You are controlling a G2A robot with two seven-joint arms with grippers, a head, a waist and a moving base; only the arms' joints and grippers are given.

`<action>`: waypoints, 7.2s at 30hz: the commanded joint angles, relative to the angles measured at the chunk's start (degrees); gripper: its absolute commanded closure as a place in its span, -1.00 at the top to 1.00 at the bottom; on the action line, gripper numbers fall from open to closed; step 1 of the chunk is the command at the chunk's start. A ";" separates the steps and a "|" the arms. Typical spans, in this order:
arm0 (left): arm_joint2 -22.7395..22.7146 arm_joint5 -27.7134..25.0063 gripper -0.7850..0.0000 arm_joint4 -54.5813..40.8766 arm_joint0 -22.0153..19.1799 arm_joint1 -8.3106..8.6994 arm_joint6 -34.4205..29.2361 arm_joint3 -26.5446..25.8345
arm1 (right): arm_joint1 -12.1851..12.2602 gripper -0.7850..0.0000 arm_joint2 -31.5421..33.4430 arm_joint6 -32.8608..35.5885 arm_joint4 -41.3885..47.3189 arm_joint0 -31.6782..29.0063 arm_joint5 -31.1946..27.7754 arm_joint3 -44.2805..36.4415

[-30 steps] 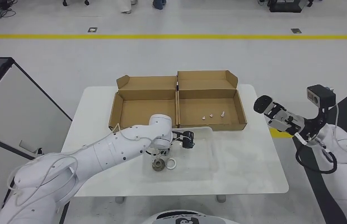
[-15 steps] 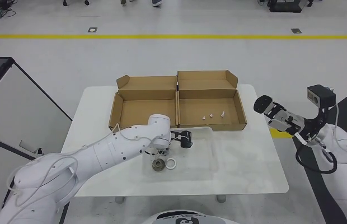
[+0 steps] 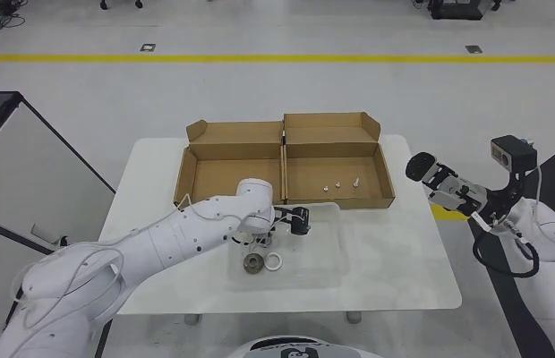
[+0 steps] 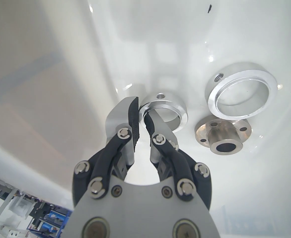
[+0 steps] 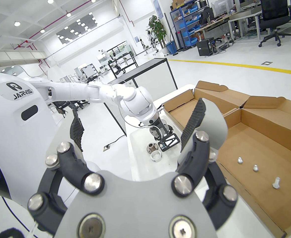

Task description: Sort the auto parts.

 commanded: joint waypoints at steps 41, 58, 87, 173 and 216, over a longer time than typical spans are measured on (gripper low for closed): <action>-28.04 -15.14 -1.00 -22.81 8.27 20.36 21.49 -12.64 | 0.00 1.00 0.00 0.00 0.00 0.00 0.00 0.00; -41.10 -24.59 -1.00 -45.34 21.23 25.43 49.31 -14.07 | 0.00 1.00 0.00 0.00 0.00 0.00 0.00 0.00; -43.41 -24.42 -1.00 -51.59 24.11 25.24 57.45 -18.57 | 0.00 1.00 0.00 0.00 0.00 0.00 0.00 0.00; -72.99 -24.59 -1.00 -78.18 41.68 5.71 24.99 -23.39 | 0.00 1.00 0.00 0.00 0.00 0.00 0.00 0.00; -72.12 -10.98 -1.00 -50.91 35.15 2.82 31.52 -19.67 | 0.00 1.00 0.00 0.00 0.00 0.00 0.00 0.00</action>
